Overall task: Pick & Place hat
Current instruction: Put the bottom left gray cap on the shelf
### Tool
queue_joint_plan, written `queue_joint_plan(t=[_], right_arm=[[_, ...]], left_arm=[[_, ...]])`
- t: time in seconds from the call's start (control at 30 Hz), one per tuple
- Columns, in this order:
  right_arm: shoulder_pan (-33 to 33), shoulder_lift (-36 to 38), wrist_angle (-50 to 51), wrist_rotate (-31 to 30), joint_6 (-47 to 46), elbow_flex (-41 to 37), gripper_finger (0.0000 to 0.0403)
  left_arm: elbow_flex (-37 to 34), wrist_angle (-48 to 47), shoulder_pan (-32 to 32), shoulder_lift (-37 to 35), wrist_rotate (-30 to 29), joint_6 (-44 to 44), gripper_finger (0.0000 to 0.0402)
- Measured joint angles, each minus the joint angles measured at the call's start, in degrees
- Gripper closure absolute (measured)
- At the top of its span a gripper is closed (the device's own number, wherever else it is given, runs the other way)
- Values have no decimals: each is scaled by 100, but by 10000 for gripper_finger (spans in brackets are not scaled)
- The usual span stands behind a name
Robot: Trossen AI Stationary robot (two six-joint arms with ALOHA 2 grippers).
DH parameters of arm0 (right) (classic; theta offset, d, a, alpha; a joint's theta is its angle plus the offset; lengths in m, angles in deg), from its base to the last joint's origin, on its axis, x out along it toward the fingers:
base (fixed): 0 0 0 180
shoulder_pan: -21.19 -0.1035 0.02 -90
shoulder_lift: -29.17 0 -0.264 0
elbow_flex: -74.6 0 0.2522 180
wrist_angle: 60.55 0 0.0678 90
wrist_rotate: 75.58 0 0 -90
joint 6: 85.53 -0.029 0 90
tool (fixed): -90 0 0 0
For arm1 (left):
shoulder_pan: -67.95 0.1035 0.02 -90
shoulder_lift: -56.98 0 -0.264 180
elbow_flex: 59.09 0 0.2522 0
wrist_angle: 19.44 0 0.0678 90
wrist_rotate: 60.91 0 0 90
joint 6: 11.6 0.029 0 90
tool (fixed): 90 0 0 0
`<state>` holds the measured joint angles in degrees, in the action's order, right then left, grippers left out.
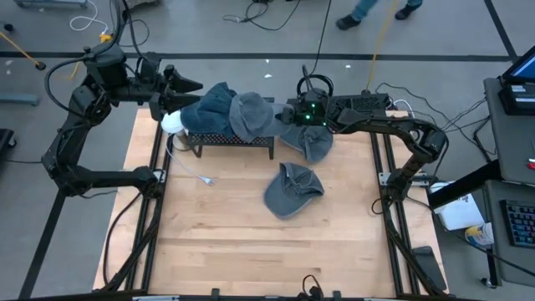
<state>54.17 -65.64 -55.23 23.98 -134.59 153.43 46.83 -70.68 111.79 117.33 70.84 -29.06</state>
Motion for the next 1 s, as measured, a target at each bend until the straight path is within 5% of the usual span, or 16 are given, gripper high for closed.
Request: queue_joint_plan(t=[0.43,0.7,1.0], right_arm=[[-134,156,405,-865,48,12,179],[-137,143,157,-190,244,-7,175],[-306,144,-1457,-72,392,-9,138]], left_arm=[[0,-11,0,0,27,-61,119],[0,-7,0,0,341,-67,119],[0,-4,0,0,341,-112,119]])
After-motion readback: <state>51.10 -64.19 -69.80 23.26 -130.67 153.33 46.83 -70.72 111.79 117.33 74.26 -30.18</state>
